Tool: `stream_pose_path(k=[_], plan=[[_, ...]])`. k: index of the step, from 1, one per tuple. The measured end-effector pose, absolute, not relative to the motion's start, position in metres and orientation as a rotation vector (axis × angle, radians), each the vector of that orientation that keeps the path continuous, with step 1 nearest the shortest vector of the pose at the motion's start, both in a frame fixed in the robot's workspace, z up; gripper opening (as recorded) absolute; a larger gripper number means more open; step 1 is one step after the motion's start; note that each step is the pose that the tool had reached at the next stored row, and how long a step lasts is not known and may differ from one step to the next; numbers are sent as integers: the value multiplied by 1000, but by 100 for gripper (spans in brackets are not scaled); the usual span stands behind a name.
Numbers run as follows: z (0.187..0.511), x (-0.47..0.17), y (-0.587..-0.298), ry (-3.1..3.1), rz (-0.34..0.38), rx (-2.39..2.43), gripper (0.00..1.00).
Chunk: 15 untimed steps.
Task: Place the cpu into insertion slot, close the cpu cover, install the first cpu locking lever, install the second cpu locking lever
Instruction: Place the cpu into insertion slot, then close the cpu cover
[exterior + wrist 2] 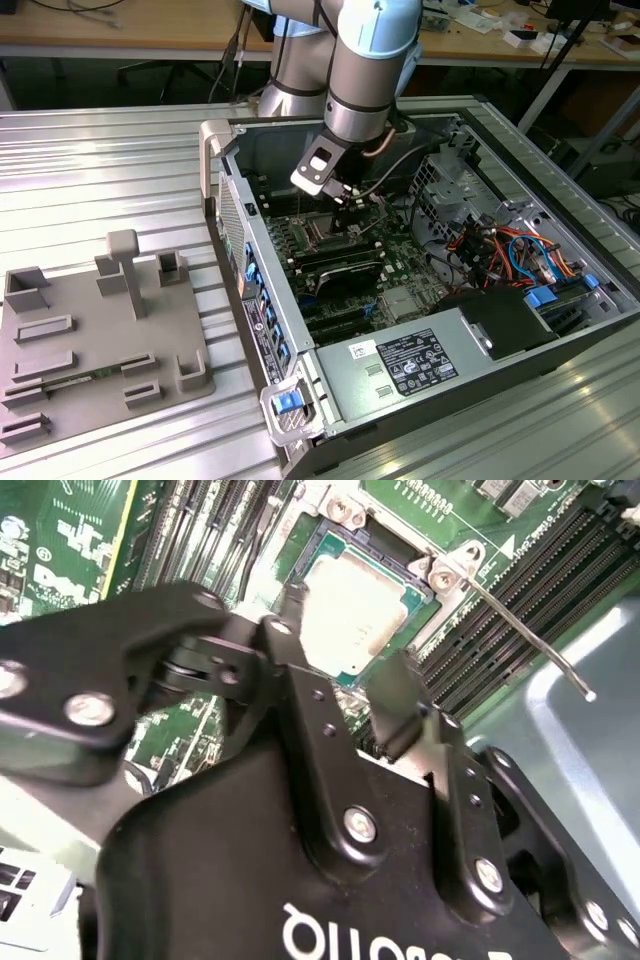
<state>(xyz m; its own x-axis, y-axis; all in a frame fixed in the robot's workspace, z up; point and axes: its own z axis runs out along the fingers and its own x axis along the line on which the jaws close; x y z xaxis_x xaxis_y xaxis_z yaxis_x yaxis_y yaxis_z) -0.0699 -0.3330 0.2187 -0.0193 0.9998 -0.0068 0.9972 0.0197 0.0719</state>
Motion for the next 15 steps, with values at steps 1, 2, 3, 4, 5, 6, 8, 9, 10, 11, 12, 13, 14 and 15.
stream_pose_path(k=[1, 2, 3, 4, 5, 6, 8, 9, 10, 11, 12, 13, 14, 15], plan=[[220, -70, -333, 2203, 72, 2160, 47], [220, -70, -333, 2203, 72, 2161, 42], [220, -70, -333, 2203, 72, 2161, 35], [220, -70, -333, 2203, 72, 2161, 35], [220, -70, -333, 2203, 72, 2161, 23], [220, -70, -333, 2203, 72, 2161, 17], [220, -70, -333, 2203, 72, 2161, 11], [220, -70, -333, 2203, 72, 2161, 11], [220, -70, -333, 2203, 72, 2161, 11], [220, -70, -333, 2203, 72, 2161, 11], [220, -70, -333, 2203, 72, 2161, 11], [220, -70, -333, 2203, 72, 2161, 11], [221, -70, -333, 2203, 72, 2161, 11], [221, -70, -333, 2203, 72, 2161, 11]])
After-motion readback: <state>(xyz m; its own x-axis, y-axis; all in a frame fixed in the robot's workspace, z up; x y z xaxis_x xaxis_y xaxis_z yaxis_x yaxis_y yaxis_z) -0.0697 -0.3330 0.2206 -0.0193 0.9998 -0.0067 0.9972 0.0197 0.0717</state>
